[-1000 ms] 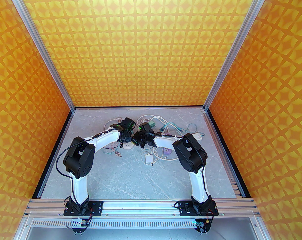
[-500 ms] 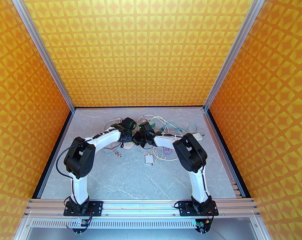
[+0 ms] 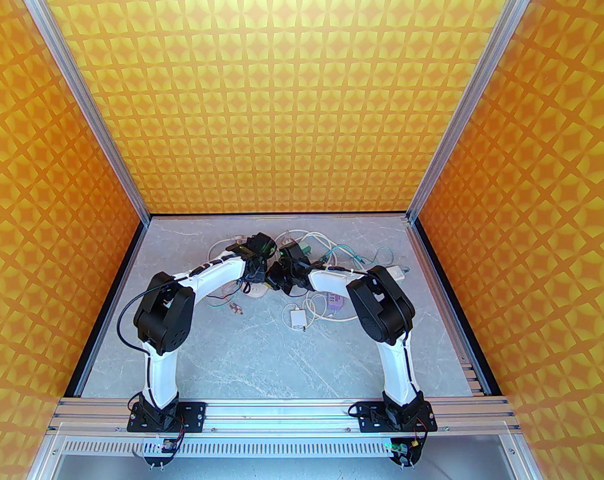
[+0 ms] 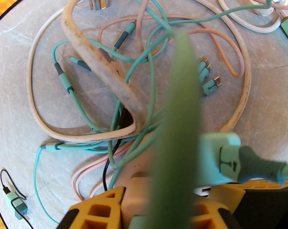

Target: Pull the plug off the socket

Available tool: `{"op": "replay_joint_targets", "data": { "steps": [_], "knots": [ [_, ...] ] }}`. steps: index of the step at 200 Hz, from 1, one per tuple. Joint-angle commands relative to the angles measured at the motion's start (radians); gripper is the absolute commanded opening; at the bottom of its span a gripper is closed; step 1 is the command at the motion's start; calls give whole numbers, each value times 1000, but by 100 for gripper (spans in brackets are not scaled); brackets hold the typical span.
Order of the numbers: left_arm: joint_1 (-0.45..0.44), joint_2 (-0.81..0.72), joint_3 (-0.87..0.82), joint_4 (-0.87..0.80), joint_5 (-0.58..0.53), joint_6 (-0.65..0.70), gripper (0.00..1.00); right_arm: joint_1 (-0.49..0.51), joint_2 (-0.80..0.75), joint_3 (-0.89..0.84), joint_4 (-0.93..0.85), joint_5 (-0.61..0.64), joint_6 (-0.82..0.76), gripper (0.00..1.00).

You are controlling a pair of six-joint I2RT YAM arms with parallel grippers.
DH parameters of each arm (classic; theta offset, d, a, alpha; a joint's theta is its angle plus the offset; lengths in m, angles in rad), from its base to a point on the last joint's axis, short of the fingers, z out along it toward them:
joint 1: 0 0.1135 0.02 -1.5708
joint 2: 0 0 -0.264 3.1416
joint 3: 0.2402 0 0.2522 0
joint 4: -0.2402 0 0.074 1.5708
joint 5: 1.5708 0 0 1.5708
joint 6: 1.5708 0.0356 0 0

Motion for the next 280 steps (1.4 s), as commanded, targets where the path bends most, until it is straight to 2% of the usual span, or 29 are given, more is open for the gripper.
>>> {"op": "replay_joint_targets", "data": {
  "steps": [1,35,60,95,137,168,192,247,270,280],
  "knots": [
    [-26,-41,-22,25,57,0,0,28,100,-39,-170,128,23,0],
    [43,-115,-98,68,127,-22,0,28,97,-37,-168,129,23,0],
    [98,-155,-167,148,267,-69,0,28,95,-36,-170,129,22,0],
    [60,-120,-108,100,210,-33,0,28,93,-36,-172,133,21,0],
    [-60,14,69,-49,4,35,0,29,95,-36,-174,133,23,0],
    [-64,28,65,-64,-26,32,0,29,97,-39,-174,133,22,0],
    [-36,-23,23,-35,-4,17,0,29,101,-37,-174,134,20,0],
    [106,-158,-125,75,236,-48,0,29,100,-31,-176,131,19,0],
    [89,-152,-101,56,220,-22,0,29,100,-29,-178,133,19,0],
    [62,-130,-65,25,170,-2,0,29,102,-26,-178,133,20,0]
  ]
}}
